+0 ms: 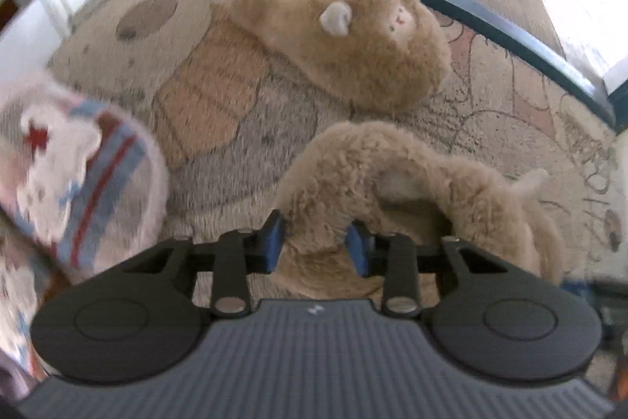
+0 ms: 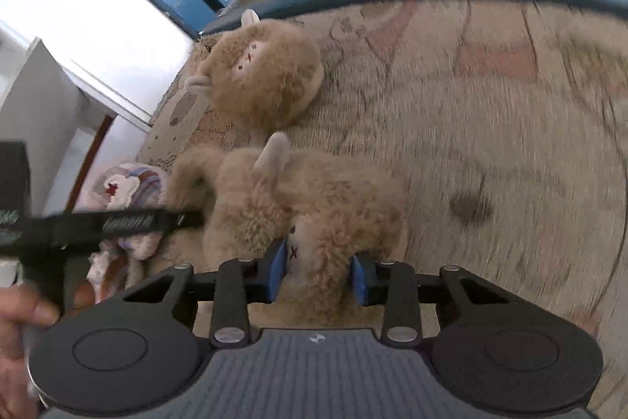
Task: Organize scattered shoes
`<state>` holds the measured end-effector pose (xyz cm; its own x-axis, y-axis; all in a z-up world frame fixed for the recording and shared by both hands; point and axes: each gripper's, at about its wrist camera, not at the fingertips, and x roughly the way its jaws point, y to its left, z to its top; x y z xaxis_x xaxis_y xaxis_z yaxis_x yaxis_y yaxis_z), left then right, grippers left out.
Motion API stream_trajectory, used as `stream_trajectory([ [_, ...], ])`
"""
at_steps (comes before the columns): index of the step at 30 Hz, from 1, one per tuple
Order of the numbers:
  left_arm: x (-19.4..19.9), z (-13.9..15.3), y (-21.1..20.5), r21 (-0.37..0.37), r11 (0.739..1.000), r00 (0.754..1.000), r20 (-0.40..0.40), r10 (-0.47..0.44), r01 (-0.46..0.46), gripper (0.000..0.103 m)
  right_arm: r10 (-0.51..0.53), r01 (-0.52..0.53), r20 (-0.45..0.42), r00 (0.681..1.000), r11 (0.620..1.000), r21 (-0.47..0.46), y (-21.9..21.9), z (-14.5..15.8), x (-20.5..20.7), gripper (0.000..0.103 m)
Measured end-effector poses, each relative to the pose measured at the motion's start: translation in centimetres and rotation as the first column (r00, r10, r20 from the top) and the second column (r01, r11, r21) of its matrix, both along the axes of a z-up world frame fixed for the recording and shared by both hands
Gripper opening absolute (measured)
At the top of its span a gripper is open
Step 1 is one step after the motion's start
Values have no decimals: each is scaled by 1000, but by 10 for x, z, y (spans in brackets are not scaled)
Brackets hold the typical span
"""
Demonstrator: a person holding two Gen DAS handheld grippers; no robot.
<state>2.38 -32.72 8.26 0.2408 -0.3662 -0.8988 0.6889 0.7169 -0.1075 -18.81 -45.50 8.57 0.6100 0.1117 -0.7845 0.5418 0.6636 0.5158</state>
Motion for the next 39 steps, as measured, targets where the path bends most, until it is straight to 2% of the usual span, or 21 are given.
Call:
stream_trajectory([
  [2, 2, 1, -1, -5, 1000, 1000, 2, 2, -2, 28, 47, -47, -1, 999, 999, 23, 20, -2, -1, 38],
  [4, 5, 3, 2, -18, 1000, 1000, -11, 12, -13, 28, 93, -93, -9, 996, 995, -19, 34, -2, 1, 38],
  [5, 6, 4, 4, -23, 1000, 1000, -18, 20, -20, 32, 110, -111, -14, 994, 993, -51, 40, -1, 2, 38],
  [6, 6, 6, 6, -23, 999, 999, -17, 27, -28, 36, 118, -119, -14, 993, 991, -68, 42, -1, 2, 41],
  [8, 6, 9, 11, -30, 999, 999, -12, 37, -38, 36, 140, -140, -6, 990, 985, -97, 45, 0, 4, 45],
  [10, 5, 14, 14, -43, 998, 999, -5, 39, -40, 36, 172, -170, 5, 985, 980, -108, 49, 1, 6, 56],
  [13, 2, 18, 14, -60, 998, 999, -11, 35, -36, 38, 204, -202, 1, 979, 970, -137, 55, 1, 9, 65],
  [16, -2, 23, 11, -80, 997, 1000, -1, 24, -24, 52, 229, -227, -8, 973, 960, -165, 61, 2, 11, 70],
  [17, -4, 25, 10, -87, 996, 1000, 5, 22, -21, 60, 236, -234, -11, 972, 956, -174, 62, 2, 12, 70],
  [19, -8, 26, 7, -96, 995, 1000, 16, 17, -15, 66, 242, -241, -13, 970, 954, -180, 62, 2, 10, 71],
  [24, -18, 17, -2, -57, 998, 999, 32, 24, -22, 88, 243, -241, -11, 970, 954, -178, 59, 2, 8, 71],
  [26, -21, 9, -4, -31, 999, 998, 40, 40, -39, 90, 244, -242, -10, 970, 955, -171, 57, 2, 8, 71],
  [31, -17, -11, -4, 15, 995, 995, 38, 97, -98, 88, 299, -300, -39, 953, 929, -216, 63, 3, 8, 78],
  [33, -10, -18, 0, 5, 993, 993, -4, 120, -120, 66, 321, -326, -59, 945, 913, -245, 67, 3, 8, 78],
  [34, -7, -20, 2, 1, 992, 991, -24, 128, -128, 66, 330, -337, -69, 941, 905, -260, 69, 3, 8, 78],
  [37, -6, -18, 4, 4, 989, 989, -24, 145, -145, 57, 346, -356, -86, 934, 889, -288, 73, 2, 7, 78],
  [39, -5, -16, 7, 5, 987, 987, -26, 161, -161, 46, 342, -354, -94, 935, 886, -299, 73, 2, 6, 78],
])
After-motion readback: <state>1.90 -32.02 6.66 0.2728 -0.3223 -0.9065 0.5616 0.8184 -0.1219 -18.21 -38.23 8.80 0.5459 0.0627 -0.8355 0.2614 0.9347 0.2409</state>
